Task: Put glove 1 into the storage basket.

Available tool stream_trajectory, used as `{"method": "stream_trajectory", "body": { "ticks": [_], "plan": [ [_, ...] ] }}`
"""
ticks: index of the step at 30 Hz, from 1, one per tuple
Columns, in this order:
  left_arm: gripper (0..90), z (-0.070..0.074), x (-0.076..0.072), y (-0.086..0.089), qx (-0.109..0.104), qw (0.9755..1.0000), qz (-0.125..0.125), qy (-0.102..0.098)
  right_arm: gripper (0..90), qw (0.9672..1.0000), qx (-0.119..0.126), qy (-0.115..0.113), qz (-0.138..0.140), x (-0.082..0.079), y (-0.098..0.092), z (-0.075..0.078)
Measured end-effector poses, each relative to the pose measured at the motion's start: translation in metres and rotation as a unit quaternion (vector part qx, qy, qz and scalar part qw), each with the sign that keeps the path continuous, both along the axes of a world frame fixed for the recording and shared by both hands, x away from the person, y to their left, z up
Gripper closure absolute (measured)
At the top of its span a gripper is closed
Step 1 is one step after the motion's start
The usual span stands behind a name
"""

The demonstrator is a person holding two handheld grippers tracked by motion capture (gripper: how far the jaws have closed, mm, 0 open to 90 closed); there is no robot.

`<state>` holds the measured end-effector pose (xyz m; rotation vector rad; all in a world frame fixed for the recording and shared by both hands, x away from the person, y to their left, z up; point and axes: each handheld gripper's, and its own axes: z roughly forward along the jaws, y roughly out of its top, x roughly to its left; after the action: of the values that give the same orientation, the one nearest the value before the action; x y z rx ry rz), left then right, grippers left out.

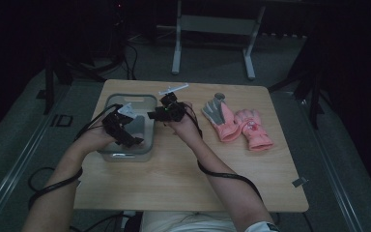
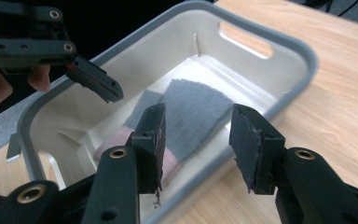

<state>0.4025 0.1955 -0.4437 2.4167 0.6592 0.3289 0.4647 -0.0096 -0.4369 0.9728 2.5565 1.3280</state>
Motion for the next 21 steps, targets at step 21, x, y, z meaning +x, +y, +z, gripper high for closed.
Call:
{"method": "stream_trajectory", "body": {
  "ticks": [21],
  "plan": [
    [2.5,0.012,-0.031,-0.073,-0.081,0.9959,-0.024,-0.033,55.3,0.9986,-0.008,-0.049,-0.017,-0.020,-0.085,0.015]
  ]
}}
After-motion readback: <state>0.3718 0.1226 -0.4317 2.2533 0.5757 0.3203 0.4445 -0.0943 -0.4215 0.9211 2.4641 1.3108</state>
